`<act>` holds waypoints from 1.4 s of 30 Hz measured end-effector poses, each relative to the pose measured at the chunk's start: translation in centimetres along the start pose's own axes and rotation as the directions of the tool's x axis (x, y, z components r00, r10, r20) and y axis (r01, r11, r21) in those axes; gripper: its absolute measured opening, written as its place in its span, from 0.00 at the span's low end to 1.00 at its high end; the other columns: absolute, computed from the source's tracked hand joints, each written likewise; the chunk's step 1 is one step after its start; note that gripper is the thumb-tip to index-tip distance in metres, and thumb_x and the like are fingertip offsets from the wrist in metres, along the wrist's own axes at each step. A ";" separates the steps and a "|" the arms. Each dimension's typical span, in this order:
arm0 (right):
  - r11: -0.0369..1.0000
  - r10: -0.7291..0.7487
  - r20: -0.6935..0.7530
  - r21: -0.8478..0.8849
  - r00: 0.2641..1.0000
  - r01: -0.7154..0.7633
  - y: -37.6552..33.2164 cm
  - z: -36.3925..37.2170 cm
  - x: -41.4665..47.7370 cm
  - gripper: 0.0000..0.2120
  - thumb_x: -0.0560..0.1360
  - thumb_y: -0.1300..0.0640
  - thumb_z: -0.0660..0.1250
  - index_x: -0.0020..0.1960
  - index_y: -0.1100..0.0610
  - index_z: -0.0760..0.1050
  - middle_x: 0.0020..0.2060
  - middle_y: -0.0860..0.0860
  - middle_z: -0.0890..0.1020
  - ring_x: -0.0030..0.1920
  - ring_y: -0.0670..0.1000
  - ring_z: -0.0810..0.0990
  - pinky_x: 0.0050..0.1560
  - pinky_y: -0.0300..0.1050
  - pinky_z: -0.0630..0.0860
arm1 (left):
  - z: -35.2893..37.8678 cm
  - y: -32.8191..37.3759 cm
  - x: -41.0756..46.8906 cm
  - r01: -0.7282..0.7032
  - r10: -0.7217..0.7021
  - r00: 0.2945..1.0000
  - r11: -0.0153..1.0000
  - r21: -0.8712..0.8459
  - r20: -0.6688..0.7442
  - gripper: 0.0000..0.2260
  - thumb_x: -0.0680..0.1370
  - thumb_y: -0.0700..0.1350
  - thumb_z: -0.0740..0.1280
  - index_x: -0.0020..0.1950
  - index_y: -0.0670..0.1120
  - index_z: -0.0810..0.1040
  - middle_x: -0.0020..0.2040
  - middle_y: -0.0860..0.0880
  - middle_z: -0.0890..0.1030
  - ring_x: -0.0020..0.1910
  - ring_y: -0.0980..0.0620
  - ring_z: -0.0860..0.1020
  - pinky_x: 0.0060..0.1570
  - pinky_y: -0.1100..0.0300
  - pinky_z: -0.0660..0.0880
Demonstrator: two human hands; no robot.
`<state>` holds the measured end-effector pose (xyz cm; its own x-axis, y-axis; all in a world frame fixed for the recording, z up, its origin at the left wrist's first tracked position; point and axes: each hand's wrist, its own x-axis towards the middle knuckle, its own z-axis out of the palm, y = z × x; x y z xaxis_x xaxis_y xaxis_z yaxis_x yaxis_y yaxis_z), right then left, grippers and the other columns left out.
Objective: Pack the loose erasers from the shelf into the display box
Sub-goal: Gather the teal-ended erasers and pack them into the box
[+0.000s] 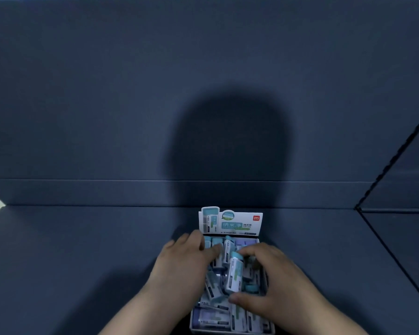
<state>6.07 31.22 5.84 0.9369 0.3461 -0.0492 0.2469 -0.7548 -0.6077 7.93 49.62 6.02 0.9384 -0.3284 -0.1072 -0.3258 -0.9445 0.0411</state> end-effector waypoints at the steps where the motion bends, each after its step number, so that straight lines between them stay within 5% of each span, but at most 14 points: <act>1: 1.000 0.001 -0.003 0.007 1.000 -0.001 0.1 -0.1 0.1 0.27 0.61 0.34 0.71 0.55 0.33 0.61 0.53 0.27 0.64 0.58 0.35 0.67 0.61 0.35 0.65 | 0.1 0.1 -0.1 -0.015 0.015 1.000 1.000 -0.015 0.001 0.29 0.76 0.42 0.58 0.74 0.62 0.54 0.58 0.50 0.65 0.60 0.49 0.65 0.52 0.59 0.61; 7: 0.998 0.017 -0.060 0.068 0.998 -0.013 0.9 -0.2 0.7 0.26 0.60 0.36 0.72 0.53 0.34 0.64 0.51 0.30 0.69 0.55 0.36 0.70 0.58 0.38 0.70 | 0.5 -0.3 -0.2 0.047 -0.047 0.999 0.999 0.013 0.001 0.28 0.78 0.44 0.59 0.74 0.63 0.53 0.58 0.51 0.65 0.60 0.49 0.66 0.57 0.58 0.62; 16: 0.989 0.075 -0.242 0.139 0.967 -0.042 2.3 -1.1 -0.8 0.23 0.60 0.45 0.77 0.48 0.35 0.66 0.48 0.34 0.72 0.51 0.30 0.68 0.46 0.23 0.66 | -0.5 1.1 -0.8 -0.049 0.049 0.999 0.997 0.054 -0.006 0.31 0.75 0.37 0.58 0.74 0.59 0.56 0.60 0.49 0.65 0.60 0.48 0.64 0.54 0.56 0.62; 34: 0.983 0.089 -0.212 0.176 0.973 -0.052 2.4 0.3 -3.4 0.23 0.61 0.44 0.76 0.49 0.35 0.67 0.48 0.37 0.73 0.52 0.35 0.69 0.46 0.25 0.66 | 0.0 1.8 -1.1 -0.047 0.048 0.999 0.997 0.066 -0.022 0.25 0.75 0.39 0.60 0.72 0.54 0.64 0.58 0.50 0.66 0.59 0.49 0.66 0.50 0.58 0.61; 42: 0.978 0.085 -0.236 0.206 0.968 -0.036 2.5 0.3 -4.0 0.24 0.58 0.44 0.77 0.48 0.35 0.67 0.47 0.39 0.74 0.52 0.37 0.70 0.46 0.23 0.66 | 0.4 1.8 -0.9 -0.027 0.028 1.000 0.999 0.038 -0.009 0.31 0.75 0.39 0.62 0.74 0.59 0.57 0.57 0.51 0.66 0.59 0.49 0.66 0.53 0.57 0.62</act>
<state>2.89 28.12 4.30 0.9864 0.1391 0.0874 0.1566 -0.6358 -0.7558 6.45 48.22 5.77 0.9301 -0.3543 -0.0968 -0.3554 -0.9347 0.0065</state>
